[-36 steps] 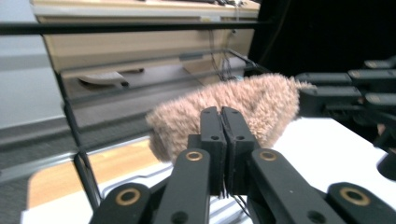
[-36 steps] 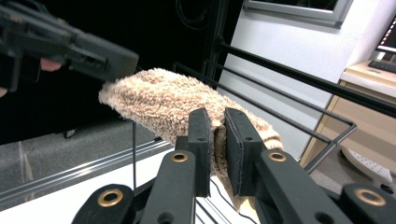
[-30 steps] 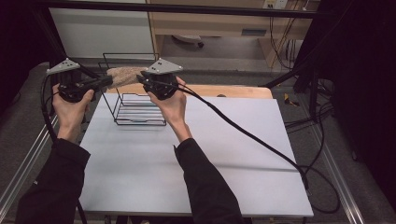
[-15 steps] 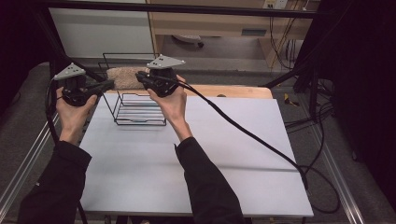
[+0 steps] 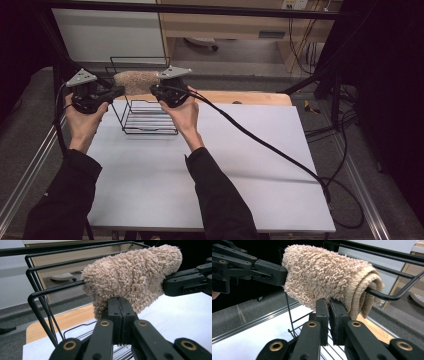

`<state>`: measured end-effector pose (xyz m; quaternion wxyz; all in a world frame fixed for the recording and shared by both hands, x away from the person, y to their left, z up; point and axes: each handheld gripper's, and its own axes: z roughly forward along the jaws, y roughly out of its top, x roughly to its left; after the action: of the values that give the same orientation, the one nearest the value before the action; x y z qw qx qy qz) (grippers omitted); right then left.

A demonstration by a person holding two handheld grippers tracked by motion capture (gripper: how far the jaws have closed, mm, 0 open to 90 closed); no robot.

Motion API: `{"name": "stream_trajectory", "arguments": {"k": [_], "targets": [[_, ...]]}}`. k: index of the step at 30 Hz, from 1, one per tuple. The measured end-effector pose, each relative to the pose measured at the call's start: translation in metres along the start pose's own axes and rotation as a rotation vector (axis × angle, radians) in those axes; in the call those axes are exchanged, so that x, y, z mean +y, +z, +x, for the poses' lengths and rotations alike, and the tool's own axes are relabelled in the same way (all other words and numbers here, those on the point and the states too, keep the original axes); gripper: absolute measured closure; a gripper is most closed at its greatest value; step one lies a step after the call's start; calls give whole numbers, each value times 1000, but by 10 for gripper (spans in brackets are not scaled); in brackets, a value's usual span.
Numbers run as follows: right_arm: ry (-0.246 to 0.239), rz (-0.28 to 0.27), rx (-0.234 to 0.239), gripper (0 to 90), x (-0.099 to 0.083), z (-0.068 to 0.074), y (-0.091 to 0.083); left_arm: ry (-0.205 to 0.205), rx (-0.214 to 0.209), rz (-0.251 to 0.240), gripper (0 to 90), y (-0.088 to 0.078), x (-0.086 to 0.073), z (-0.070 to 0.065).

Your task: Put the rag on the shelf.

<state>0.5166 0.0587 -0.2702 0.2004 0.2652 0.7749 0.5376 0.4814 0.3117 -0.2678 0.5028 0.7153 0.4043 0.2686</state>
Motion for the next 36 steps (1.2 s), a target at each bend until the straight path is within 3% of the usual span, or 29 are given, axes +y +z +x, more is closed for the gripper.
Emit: {"name": "stream_trajectory", "arguments": {"k": [7,18,25,31,32,36], "targets": [[-7,-27,15,811,1,2,-7,-7,5,-8,812,-4,1,-2],[-13,-57,34,706,12,6,-30,-2,15,7,589,-16,6,-11],[-17,-34,46,627,14,8,-42,10,27,42,460,-23,3,-16],[12,-38,48,566,8,3,-55,8,26,44,372,-30,-2,-22],[34,-31,65,530,4,-1,-61,5,21,49,340,-30,-3,-23],[35,-14,61,479,-2,-5,-66,1,6,59,295,-30,-9,-28]]}}
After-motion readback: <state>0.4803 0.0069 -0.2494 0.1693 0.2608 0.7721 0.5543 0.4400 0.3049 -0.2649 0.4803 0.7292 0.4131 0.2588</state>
